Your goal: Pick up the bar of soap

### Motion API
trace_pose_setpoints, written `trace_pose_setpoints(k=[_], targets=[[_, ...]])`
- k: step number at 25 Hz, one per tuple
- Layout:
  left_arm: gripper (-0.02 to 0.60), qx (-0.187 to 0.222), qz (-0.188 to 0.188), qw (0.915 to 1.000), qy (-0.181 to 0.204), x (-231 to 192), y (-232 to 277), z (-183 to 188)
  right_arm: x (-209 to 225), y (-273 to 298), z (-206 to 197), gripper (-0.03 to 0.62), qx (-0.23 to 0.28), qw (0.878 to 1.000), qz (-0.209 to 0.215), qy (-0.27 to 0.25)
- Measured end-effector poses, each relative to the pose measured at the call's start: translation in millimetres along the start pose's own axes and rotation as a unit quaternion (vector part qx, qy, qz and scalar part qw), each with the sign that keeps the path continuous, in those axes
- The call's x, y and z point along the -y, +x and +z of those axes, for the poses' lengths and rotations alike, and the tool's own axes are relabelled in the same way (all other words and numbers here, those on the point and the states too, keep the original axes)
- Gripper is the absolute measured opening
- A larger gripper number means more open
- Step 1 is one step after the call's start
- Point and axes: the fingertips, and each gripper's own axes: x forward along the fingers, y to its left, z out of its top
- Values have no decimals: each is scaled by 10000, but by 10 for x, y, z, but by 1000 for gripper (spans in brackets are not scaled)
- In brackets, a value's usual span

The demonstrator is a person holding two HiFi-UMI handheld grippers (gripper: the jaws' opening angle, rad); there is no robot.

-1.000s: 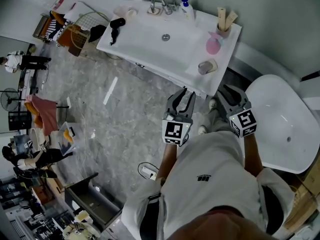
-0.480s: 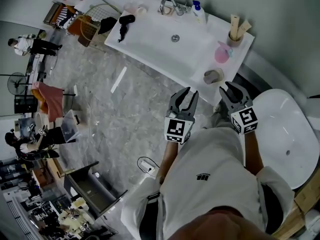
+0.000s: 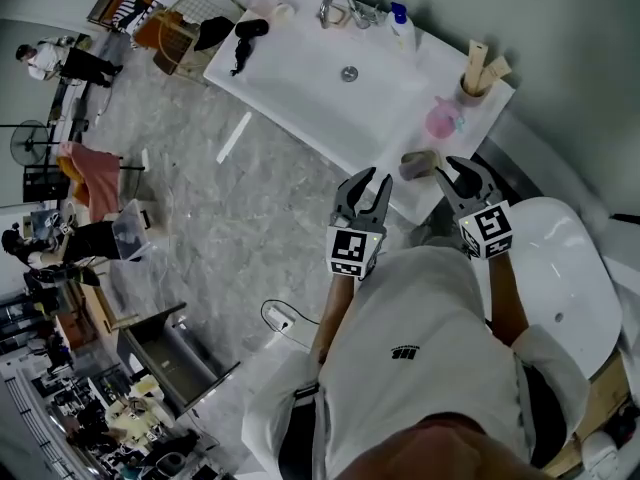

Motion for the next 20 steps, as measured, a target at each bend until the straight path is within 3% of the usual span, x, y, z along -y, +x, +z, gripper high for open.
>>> trace_pose_setpoints(k=[12, 20], targets=[[126, -664, 60, 9977, -79, -15, 397, -288, 187, 336, -270, 124, -471, 9969, 625, -88], [126, -990, -172, 9948, -194, 16, 651, -593, 200, 536, -705, 124, -1115, 9859, 1077, -628]])
